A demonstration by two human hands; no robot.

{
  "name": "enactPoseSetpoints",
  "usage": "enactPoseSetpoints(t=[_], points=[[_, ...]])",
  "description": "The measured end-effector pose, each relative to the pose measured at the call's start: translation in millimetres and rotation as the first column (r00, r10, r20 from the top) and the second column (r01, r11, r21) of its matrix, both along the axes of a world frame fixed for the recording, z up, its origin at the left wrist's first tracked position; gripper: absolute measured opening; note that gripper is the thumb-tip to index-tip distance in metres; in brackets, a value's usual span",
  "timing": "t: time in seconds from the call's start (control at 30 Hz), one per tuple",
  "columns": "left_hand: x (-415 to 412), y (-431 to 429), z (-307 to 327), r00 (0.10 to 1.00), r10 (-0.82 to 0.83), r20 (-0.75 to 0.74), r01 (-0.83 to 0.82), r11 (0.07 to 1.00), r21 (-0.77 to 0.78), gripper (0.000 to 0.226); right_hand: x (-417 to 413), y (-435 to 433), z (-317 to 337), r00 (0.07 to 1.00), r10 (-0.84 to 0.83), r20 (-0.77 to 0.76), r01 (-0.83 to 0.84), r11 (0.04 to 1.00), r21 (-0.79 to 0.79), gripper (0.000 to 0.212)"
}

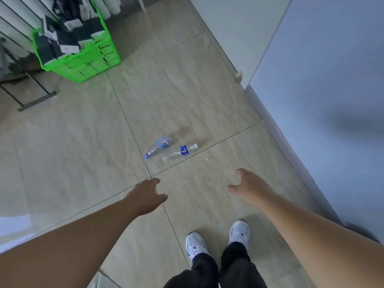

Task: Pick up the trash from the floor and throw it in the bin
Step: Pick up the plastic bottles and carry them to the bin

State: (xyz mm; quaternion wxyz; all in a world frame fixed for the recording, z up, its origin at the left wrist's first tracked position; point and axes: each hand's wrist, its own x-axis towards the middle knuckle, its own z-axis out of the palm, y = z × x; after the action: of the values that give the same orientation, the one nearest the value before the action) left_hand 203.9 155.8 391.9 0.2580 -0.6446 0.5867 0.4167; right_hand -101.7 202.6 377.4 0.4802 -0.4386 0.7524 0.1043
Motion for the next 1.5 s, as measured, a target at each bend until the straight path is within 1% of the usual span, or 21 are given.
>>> enactPoseSetpoints(t=[0.17,0.3,0.57,0.73,0.9,1.0,1.07,1.2,1.27,1.33,1.43,1.5], points=[[37.3,-48.2,-22.0,0.988,0.139,0.059,-0.141,0.990,0.027,0.070,28.1,-92.0,-31.0,0.992,0.125,0.033,-0.124,0.992,-0.033,0.073],[47.4,-81.1,-46.1,0.964,0.258,0.069,-0.261,0.964,0.043,0.070,46.7,-157.6,-54.5,0.976,0.209,0.055,-0.211,0.977,0.015,0.076],[50.9,-173.7,-138.1,0.949,0.315,-0.029,-0.312,0.946,0.086,0.067,76.3,-231.3,-114.7,0.954,0.298,0.038,-0.300,0.949,0.101,0.076],[82.5,-218.6,-211.4,0.964,0.264,-0.030,-0.261,0.962,0.074,0.068,96.9,-255.5,-176.4,0.947,0.320,-0.007,-0.316,0.940,0.124,0.074],[122.0,-241.1,-283.1,0.991,0.135,-0.008,-0.134,0.989,0.066,0.074,121.9,-265.5,-248.5,0.958,0.285,-0.039,-0.278,0.951,0.132,0.074],[141.1,-245.4,-323.2,0.997,0.073,0.008,-0.073,0.994,0.083,0.078,137.8,-260.0,-291.9,0.947,0.316,-0.051,-0.304,0.938,0.166,0.079],[150.7,-246.2,-351.0,0.999,0.034,0.027,-0.036,0.996,0.082,0.080,147.7,-255.3,-322.4,0.924,0.376,-0.070,-0.360,0.916,0.175,0.082],[158.8,-241.5,-406.9,0.999,-0.012,0.042,0.008,0.995,0.099,0.085,158.8,-252.5,-377.5,0.898,0.429,-0.098,-0.418,0.901,0.114,0.073],[161.0,-238.1,-432.2,0.998,-0.026,0.054,0.021,0.996,0.089,0.087,162.3,-251.5,-401.2,0.859,0.496,-0.126,-0.486,0.868,0.101,0.074],[160.8,-233.5,-455.5,0.995,-0.044,0.084,0.038,0.997,0.068,0.087,165.9,-246.7,-423.8,0.802,0.574,-0.164,-0.566,0.818,0.098,0.074],[157.0,-224.0,-483.3,0.994,-0.034,0.106,0.031,0.999,0.032,0.079,170.6,-233.5,-451.6,0.739,0.633,-0.231,-0.627,0.771,0.108,0.066],[155.8,-216.5,-496.7,0.996,0.020,0.082,-0.021,1.000,0.008,0.068,174.4,-224.1,-462.8,0.743,0.618,-0.259,-0.615,0.782,0.103,0.058]])
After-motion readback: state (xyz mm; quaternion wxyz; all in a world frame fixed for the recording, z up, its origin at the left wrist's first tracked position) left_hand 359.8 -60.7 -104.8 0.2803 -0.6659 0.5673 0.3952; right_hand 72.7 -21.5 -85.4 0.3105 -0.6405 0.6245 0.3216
